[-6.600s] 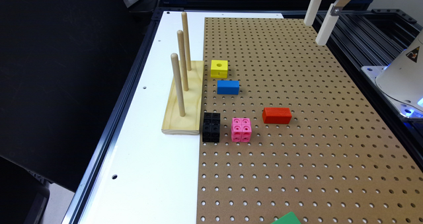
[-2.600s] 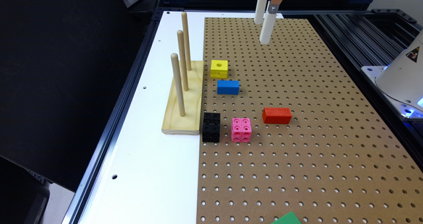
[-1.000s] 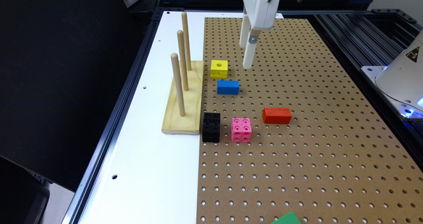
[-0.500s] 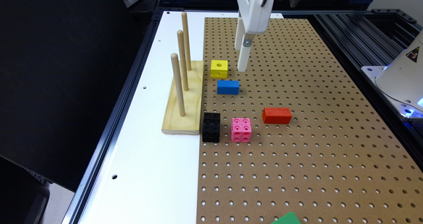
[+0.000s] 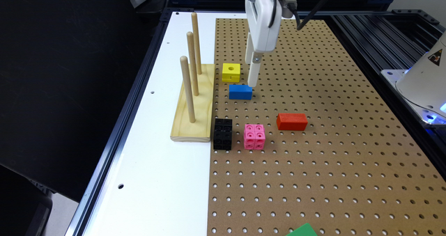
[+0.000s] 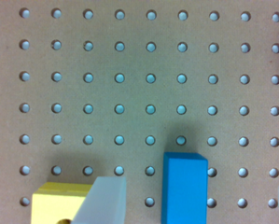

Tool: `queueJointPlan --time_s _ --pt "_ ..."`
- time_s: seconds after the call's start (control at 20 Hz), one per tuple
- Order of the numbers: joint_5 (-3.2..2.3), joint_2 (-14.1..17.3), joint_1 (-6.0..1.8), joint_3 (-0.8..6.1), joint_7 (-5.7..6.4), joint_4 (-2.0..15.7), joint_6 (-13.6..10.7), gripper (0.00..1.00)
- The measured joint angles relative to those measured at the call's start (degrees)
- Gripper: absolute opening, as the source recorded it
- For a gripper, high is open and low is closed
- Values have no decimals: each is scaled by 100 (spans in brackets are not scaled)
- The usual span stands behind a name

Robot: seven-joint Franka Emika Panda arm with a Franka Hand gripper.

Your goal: Pick up narrow blue stick.

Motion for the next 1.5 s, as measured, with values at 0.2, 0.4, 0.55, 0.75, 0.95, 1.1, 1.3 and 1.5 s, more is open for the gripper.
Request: queueJointPlan --time_s 0.2,0.4,0.55,0.75,0.95,1.1,1.3,1.5 --pt "0 151 0 0 0 5 93 100" --pt "0 404 0 0 0 44 317 100" --pt "0 442 0 2 0 85 331 100" --pt "0 476 2 45 25 208 327 100" --pt "0 584 6 98 74 331 327 100" --pt "0 644 18 108 102 383 327 100" --pt "0 716 18 115 108 410 329 100" --pt "0 752 18 116 109 417 329 100"
